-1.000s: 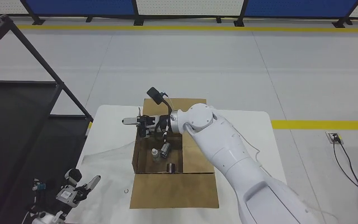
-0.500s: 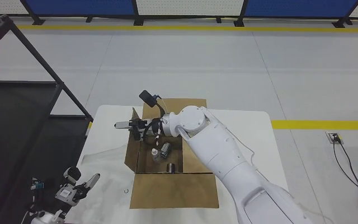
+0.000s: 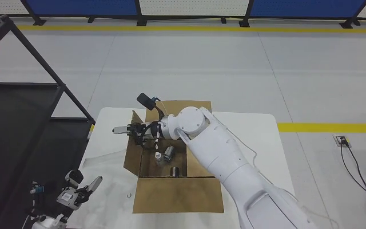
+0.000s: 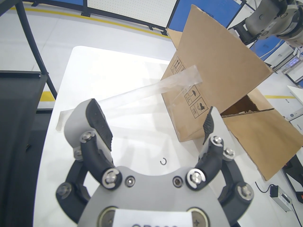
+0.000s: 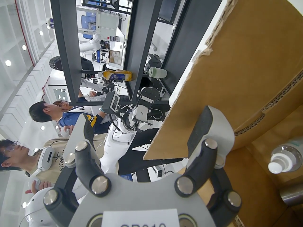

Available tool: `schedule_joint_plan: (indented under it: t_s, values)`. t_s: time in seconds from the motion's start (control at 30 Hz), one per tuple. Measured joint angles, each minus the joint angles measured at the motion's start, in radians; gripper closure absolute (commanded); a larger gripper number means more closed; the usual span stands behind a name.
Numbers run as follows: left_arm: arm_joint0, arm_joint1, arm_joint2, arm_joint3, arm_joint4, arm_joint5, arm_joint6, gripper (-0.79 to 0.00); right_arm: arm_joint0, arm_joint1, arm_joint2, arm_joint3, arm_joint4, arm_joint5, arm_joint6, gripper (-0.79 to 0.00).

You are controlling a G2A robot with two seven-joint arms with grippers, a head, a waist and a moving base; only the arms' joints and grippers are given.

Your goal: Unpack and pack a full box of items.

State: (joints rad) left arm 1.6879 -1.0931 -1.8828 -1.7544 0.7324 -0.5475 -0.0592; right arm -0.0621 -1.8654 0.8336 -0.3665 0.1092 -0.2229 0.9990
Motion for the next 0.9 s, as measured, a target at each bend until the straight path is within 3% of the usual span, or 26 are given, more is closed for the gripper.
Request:
schedule_joint_plan:
  t_s: [0.4,0.5,0.77,0.9]
  values:
    - [0.063,-0.002,-0.003,-0.078,-0.085,-0.151,0.022,-0.785,0.026,-0.040,-0.028,0.046,-0.040,0.050,-0.083,-0.785]
    - [0.073,-0.003,0.006,-0.104,-0.079,-0.153,0.020,-0.785,0.029,-0.050,-0.031,0.053,-0.047,0.041,-0.112,-0.785]
    - [0.044,-0.017,0.109,-0.176,0.013,-0.001,0.046,-0.785,0.032,-0.070,-0.023,0.082,-0.030,-0.007,-0.149,-0.785]
    - [0.008,-0.028,0.174,-0.188,0.085,0.139,0.087,-0.785,0.037,-0.078,-0.021,0.095,-0.028,-0.036,-0.129,-0.785]
